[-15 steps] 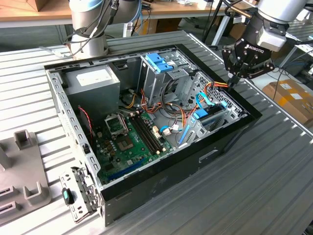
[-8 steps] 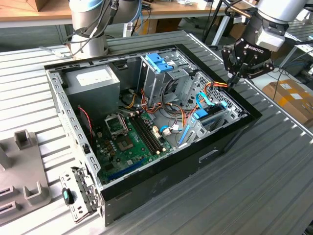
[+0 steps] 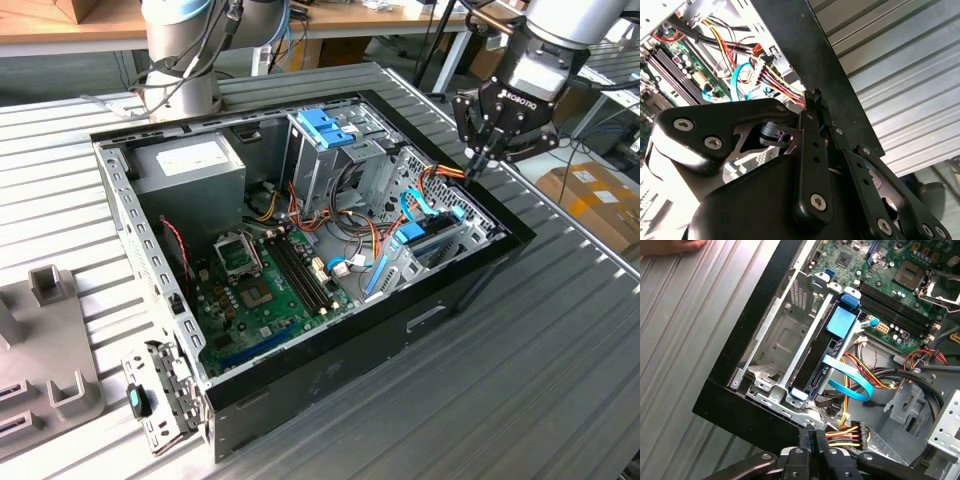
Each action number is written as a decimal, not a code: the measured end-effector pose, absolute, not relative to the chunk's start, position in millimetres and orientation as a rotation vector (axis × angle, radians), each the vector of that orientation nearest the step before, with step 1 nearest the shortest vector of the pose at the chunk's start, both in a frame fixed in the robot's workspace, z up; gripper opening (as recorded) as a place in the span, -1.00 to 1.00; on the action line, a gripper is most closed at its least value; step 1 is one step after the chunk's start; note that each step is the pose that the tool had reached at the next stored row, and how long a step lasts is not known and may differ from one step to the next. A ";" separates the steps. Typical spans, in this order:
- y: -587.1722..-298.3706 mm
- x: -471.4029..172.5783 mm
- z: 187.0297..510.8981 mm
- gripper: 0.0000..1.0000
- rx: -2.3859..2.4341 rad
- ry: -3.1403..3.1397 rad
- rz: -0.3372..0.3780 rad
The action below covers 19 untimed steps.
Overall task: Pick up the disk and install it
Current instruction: 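Insert the second disk wire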
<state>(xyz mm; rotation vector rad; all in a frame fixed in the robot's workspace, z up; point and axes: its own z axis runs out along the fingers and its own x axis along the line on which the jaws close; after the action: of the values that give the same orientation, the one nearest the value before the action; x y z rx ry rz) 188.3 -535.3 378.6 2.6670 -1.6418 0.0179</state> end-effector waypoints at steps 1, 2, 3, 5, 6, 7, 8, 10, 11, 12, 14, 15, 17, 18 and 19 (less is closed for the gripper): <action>-535.3 188.3 378.5 -0.67 2.651 -1.668 0.018; -535.3 188.3 378.5 -0.67 2.635 -1.692 0.018; -535.3 188.3 378.5 -0.67 2.626 -1.706 0.018; -535.3 188.3 378.5 -0.67 2.591 -1.759 0.017; -535.3 188.3 378.5 -0.67 2.582 -1.771 0.017; -535.3 188.3 378.5 -0.67 2.578 -1.778 0.017; -535.3 188.2 378.5 -0.67 2.572 -1.785 0.017; -535.3 188.2 378.5 -0.67 2.564 -1.798 0.017; -535.3 188.2 378.5 -0.67 2.557 -1.807 0.017; -535.3 188.2 378.5 -0.67 2.553 -1.813 0.017; -535.3 188.1 378.5 -0.67 2.544 -1.825 0.017; -535.3 188.1 378.5 -0.67 2.534 -1.839 0.017; -535.3 188.1 378.5 -0.67 2.528 -1.848 0.017; -535.3 188.1 378.5 -0.67 2.523 -1.854 0.017; -535.3 188.1 378.5 -0.67 2.523 -1.854 0.016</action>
<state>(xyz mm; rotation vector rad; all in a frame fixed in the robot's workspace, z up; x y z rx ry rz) 188.1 -535.3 378.5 2.5229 -1.8543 0.0165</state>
